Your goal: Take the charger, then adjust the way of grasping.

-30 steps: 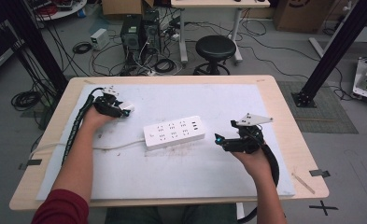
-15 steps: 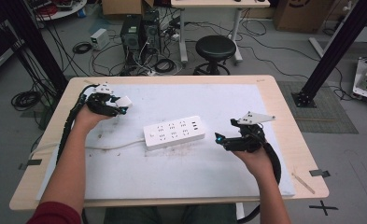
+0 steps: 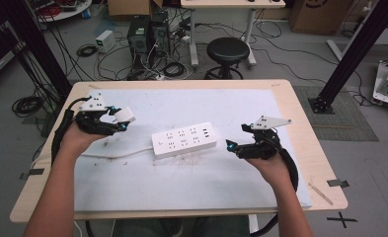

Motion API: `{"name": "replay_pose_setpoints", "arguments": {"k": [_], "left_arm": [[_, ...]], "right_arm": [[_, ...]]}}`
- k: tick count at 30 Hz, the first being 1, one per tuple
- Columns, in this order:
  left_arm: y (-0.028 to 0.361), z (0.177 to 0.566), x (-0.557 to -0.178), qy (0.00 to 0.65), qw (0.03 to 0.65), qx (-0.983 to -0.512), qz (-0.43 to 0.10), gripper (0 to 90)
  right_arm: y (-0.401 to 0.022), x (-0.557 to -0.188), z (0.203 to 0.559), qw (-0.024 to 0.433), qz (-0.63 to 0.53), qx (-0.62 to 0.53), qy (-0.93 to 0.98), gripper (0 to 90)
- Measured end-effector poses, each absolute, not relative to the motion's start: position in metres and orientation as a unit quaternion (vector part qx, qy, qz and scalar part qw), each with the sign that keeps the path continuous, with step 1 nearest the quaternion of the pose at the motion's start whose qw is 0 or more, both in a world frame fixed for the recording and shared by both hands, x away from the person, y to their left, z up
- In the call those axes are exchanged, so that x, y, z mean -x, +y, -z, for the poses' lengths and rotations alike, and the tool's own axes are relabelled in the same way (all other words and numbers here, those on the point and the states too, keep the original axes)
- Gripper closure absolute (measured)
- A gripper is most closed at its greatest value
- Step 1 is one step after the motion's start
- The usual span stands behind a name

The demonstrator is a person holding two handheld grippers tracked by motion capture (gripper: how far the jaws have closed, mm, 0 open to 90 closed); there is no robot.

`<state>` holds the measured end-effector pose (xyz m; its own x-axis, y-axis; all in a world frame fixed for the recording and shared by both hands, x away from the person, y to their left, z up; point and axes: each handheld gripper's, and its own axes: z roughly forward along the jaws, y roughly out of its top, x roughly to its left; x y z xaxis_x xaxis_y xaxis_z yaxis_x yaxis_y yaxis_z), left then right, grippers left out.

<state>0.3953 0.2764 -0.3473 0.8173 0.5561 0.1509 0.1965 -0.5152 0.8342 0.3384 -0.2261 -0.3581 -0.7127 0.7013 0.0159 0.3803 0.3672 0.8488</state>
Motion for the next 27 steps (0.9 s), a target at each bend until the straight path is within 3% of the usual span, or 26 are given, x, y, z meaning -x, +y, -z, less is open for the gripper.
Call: {"name": "replay_pose_setpoints", "arguments": {"k": [19, 27], "left_arm": [[0.227, 0.364, -0.346, 0.130, 0.448, -0.866, -0.182, 42.4], [0.185, 0.367, -0.324, 0.063, 0.458, -0.865, -0.196, 42.4]], "right_arm": [[-0.213, -0.330, 0.361, 0.154, -0.453, -0.326, 0.816, 17.6], [-0.194, -0.327, 0.371, 0.103, -0.469, -0.326, 0.814, 17.6]]}}
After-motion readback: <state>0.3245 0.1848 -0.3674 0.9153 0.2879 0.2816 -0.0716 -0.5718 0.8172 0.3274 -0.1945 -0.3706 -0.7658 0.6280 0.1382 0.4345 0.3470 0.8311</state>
